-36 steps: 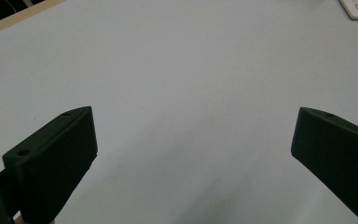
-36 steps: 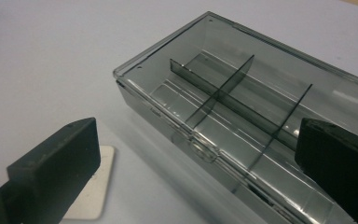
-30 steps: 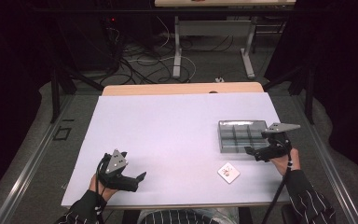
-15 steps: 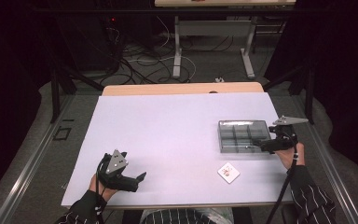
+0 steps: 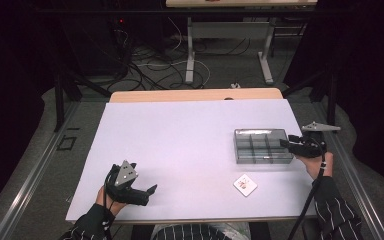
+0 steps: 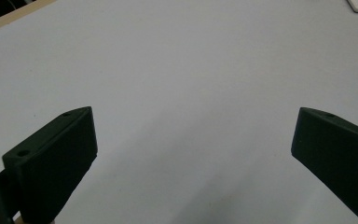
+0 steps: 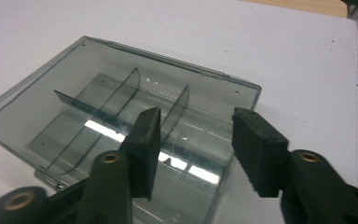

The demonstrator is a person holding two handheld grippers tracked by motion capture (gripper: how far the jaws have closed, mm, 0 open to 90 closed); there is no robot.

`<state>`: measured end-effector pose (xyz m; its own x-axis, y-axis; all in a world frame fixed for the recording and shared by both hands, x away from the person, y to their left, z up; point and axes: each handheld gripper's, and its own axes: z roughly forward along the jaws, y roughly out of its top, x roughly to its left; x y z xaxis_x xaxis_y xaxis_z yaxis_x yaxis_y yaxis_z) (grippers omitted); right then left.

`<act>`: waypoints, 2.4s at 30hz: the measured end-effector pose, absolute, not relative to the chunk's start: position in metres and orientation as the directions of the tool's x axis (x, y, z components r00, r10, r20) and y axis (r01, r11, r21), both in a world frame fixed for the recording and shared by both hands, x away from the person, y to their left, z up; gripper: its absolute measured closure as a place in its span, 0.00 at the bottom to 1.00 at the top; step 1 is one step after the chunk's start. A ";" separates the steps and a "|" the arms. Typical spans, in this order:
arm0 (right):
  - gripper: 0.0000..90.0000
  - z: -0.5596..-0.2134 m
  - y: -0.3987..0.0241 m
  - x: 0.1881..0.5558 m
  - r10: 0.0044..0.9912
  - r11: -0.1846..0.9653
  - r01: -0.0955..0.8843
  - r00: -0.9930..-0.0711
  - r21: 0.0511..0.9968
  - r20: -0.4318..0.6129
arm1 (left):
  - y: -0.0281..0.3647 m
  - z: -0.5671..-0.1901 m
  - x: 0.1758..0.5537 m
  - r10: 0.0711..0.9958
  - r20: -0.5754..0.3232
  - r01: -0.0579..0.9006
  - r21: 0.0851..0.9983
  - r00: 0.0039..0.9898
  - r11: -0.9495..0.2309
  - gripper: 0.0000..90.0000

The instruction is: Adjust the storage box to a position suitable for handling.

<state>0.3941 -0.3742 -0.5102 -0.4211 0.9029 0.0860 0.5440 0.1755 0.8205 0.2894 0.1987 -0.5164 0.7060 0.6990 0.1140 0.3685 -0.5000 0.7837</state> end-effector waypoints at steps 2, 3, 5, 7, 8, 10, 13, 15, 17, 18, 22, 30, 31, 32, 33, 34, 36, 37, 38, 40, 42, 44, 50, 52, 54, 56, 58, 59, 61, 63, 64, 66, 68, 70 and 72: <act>0.72 -0.510 -0.376 0.393 0.913 0.164 0.550 -0.399 0.819 0.085 | 0.199 -0.516 0.289 0.699 0.113 0.369 0.784 0.706 -0.499 0.00; 0.75 -0.510 -0.377 0.393 0.920 0.163 0.552 -0.385 0.818 0.077 | 0.199 -0.516 0.289 0.699 0.113 0.369 0.784 0.706 -0.499 0.00; 0.82 -0.510 -0.378 0.392 0.928 0.160 0.534 -0.367 0.830 0.058 | 0.199 -0.516 0.289 0.699 0.113 0.369 0.784 0.706 -0.499 0.00; 0.88 -0.509 -0.380 0.391 0.938 0.153 0.515 -0.344 0.843 0.040 | 0.199 -0.516 0.289 0.699 0.115 0.368 0.783 0.706 -0.501 0.00; 0.90 -0.509 -0.381 0.391 0.941 0.145 0.521 -0.335 0.841 0.045 | 0.199 -0.516 0.289 0.699 0.116 0.368 0.783 0.706 -0.501 0.00; 0.95 -0.511 -0.383 0.393 0.948 0.149 0.533 -0.315 0.833 0.032 | 0.199 -0.516 0.289 0.700 0.115 0.369 0.783 0.705 -0.500 0.00; 0.98 -0.513 -0.384 0.394 0.963 0.126 0.574 -0.265 0.809 0.039 | 0.199 -0.516 0.289 0.698 0.112 0.371 0.782 0.707 -0.501 0.00; 0.98 -0.516 -0.385 0.396 0.966 0.131 0.593 -0.258 0.795 0.033 | 0.198 -0.516 0.289 0.700 0.113 0.370 0.784 0.706 -0.499 0.00; 0.99 -0.518 -0.385 0.399 0.969 0.128 0.619 -0.246 0.775 0.036 | 0.198 -0.516 0.289 0.697 0.114 0.369 0.782 0.708 -0.502 0.00; 0.99 -0.520 -0.385 0.400 0.969 0.130 0.634 -0.244 0.763 0.038 | 0.198 -0.516 0.289 0.697 0.113 0.369 0.782 0.708 -0.501 0.00; 1.00 -0.524 -0.385 0.403 0.971 0.128 0.678 -0.233 0.724 0.047 | 0.199 -0.516 0.289 0.698 0.111 0.369 0.784 0.708 -0.499 0.00; 1.00 -0.527 -0.380 0.405 0.970 0.134 0.720 -0.237 0.681 0.059 | 0.199 -0.516 0.289 0.696 0.108 0.369 0.784 0.710 -0.498 0.00; 1.00 -0.528 -0.379 0.405 0.970 0.137 0.722 -0.238 0.679 0.057 | 0.199 -0.516 0.289 0.695 0.109 0.369 0.784 0.710 -0.500 0.00; 1.00 -0.528 -0.378 0.406 0.970 0.140 0.725 -0.238 0.675 0.054 | 0.198 -0.517 0.289 0.696 0.103 0.373 0.783 0.711 -0.497 0.00; 1.00 -0.528 -0.379 0.406 0.970 0.137 0.726 -0.236 0.674 0.057 | 0.199 -0.516 0.290 0.695 0.109 0.369 0.783 0.711 -0.500 0.00; 1.00 -0.528 -0.378 0.406 0.971 0.133 0.727 -0.232 0.674 0.059 | 0.199 -0.516 0.289 0.696 0.105 0.371 0.785 0.710 -0.497 0.00; 1.00 -0.528 -0.378 0.406 0.971 0.128 0.727 -0.229 0.674 0.062 | 0.199 -0.516 0.289 0.696 0.108 0.369 0.785 0.710 -0.497 0.00; 1.00 -0.528 -0.378 0.406 0.972 0.126 0.729 -0.227 0.673 0.065 | 0.199 -0.516 0.289 0.697 0.107 0.370 0.785 0.710 -0.497 0.00; 1.00 -0.528 -0.378 0.406 0.972 0.124 0.729 -0.226 0.673 0.065 | 0.199 -0.516 0.289 0.697 0.106 0.370 0.786 0.709 -0.496 0.00; 1.00 -0.528 -0.378 0.406 0.973 0.119 0.730 -0.221 0.673 0.067 | 0.199 -0.516 0.289 0.696 0.106 0.370 0.786 0.710 -0.496 0.00; 1.00 -0.528 -0.377 0.406 0.973 0.117 0.730 -0.219 0.673 0.069 | 0.199 -0.516 0.289 0.697 0.105 0.371 0.786 0.709 -0.495 0.00; 1.00 -0.528 -0.377 0.405 0.973 0.112 0.731 -0.219 0.673 0.076 | 0.199 -0.516 0.290 0.697 0.106 0.371 0.784 0.709 -0.497 0.00; 1.00 -0.528 -0.371 0.406 0.970 0.108 0.733 -0.227 0.671 0.092 | 0.199 -0.516 0.290 0.697 0.105 0.372 0.785 0.709 -0.496 0.00; 1.00 -0.528 -0.367 0.406 0.967 0.112 0.732 -0.236 0.672 0.096 | 0.199 -0.516 0.290 0.698 0.104 0.372 0.785 0.708 -0.495 0.00; 1.00 -0.528 -0.363 0.406 0.965 0.120 0.728 -0.245 0.675 0.092 | 0.199 -0.516 0.289 0.698 0.106 0.371 0.785 0.708 -0.496 0.00; 1.00 -0.528 -0.360 0.406 0.963 0.127 0.726 -0.254 0.675 0.091 | 0.199 -0.515 0.289 0.700 0.108 0.369 0.787 0.706 -0.494 0.00; 1.00 -0.528 -0.356 0.406 0.961 0.127 0.727 -0.258 0.675 0.097 | 0.200 -0.515 0.289 0.701 0.108 0.370 0.787 0.705 -0.494 0.00; 1.00 -0.528 -0.354 0.406 0.961 0.130 0.726 -0.261 0.675 0.096 | 0.200 -0.515 0.289 0.702 0.106 0.376 0.784 0.704 -0.494 0.00; 1.00 -0.528 -0.349 0.407 0.958 0.135 0.727 -0.270 0.673 0.099 | 0.199 -0.515 0.289 0.702 0.109 0.371 0.786 0.704 -0.495 0.00; 1.00 -0.528 -0.345 0.407 0.956 0.140 0.727 -0.277 0.672 0.101 | 0.199 -0.516 0.289 0.702 0.110 0.370 0.786 0.704 -0.494 0.00; 1.00 -0.528 -0.343 0.407 0.954 0.146 0.726 -0.282 0.672 0.097 | 0.199 -0.516 0.289 0.702 0.110 0.370 0.787 0.704 -0.494 0.00; 1.00 -0.528 -0.339 0.408 0.953 0.155 0.722 -0.289 0.674 0.090 | 0.199 -0.516 0.289 0.702 0.110 0.370 0.787 0.703 -0.494 0.00; 1.00 -0.528 -0.336 0.408 0.951 0.161 0.721 -0.295 0.674 0.089 | 0.199 -0.516 0.289 0.702 0.111 0.369 0.786 0.704 -0.495 0.00; 1.00 -0.528 -0.334 0.409 0.951 0.164 0.722 -0.297 0.673 0.088 | 0.199 -0.516 0.289 0.702 0.112 0.370 0.786 0.703 -0.495 0.00; 1.00 -0.527 -0.331 0.409 0.948 0.171 0.719 -0.306 0.674 0.085 | 0.199 -0.516 0.289 0.702 0.112 0.369 0.787 0.703 -0.495 0.00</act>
<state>0.4090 -0.3309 -0.5272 -0.3055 0.9484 0.0852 0.7186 0.1710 0.6740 0.2894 0.1991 -0.5158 0.7032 0.7021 0.1120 0.3691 -0.4950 0.7866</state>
